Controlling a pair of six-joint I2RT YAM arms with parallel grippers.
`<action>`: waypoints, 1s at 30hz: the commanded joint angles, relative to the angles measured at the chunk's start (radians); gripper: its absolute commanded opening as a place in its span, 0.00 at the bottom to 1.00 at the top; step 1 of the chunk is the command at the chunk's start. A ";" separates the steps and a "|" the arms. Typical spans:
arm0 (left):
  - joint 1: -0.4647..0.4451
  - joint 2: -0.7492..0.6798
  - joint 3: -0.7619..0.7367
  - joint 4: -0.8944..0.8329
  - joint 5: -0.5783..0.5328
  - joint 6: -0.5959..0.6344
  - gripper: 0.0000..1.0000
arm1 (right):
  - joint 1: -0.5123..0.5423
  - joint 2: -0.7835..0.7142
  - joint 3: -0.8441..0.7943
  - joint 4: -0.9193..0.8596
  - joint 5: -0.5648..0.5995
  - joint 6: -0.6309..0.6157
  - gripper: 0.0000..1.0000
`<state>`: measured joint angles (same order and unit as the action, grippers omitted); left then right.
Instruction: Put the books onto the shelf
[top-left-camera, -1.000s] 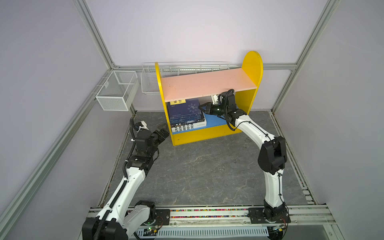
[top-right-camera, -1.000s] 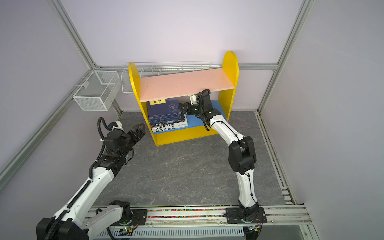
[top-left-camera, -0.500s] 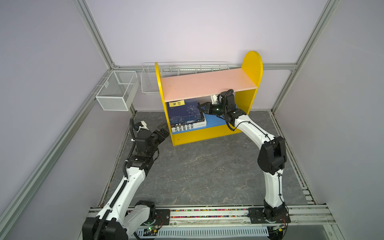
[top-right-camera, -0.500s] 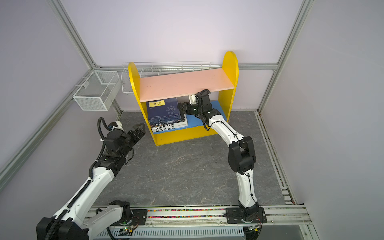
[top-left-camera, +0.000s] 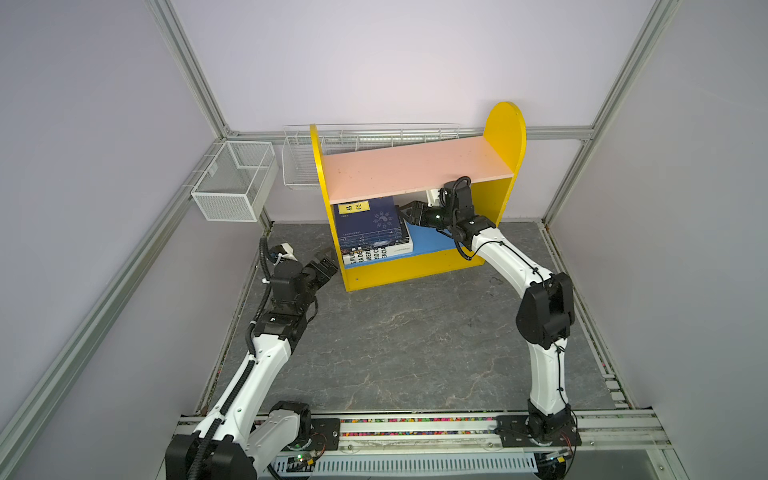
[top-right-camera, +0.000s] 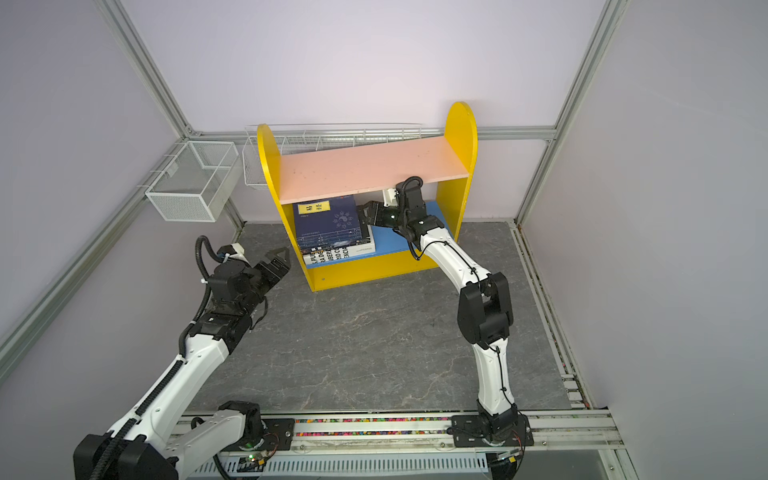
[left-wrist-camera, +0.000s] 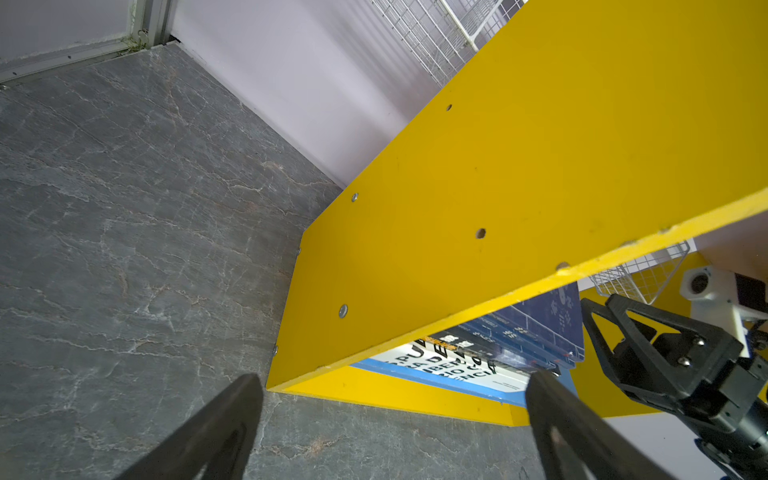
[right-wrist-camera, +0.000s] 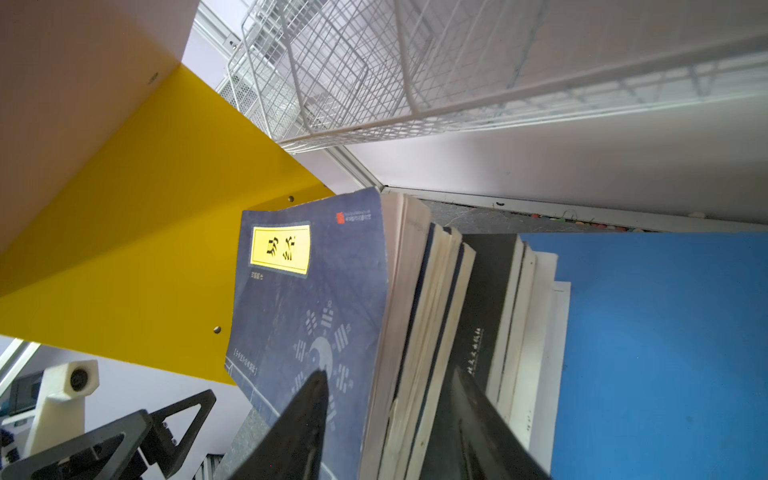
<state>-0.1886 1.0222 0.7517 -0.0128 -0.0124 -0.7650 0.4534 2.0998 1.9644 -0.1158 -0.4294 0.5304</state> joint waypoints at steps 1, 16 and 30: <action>0.008 -0.008 0.000 0.000 0.016 0.024 0.99 | -0.017 -0.096 -0.009 0.039 0.048 -0.041 0.66; 0.011 -0.184 -0.020 -0.216 -0.100 0.197 0.99 | -0.021 -0.462 -0.570 0.017 0.197 -0.175 0.88; 0.012 -0.172 -0.307 0.168 -0.537 0.526 0.99 | -0.043 -0.995 -1.079 -0.197 0.930 -0.361 0.89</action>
<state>-0.1833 0.8429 0.5297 -0.0502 -0.4011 -0.3687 0.4232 1.1481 0.9314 -0.2661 0.2470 0.2325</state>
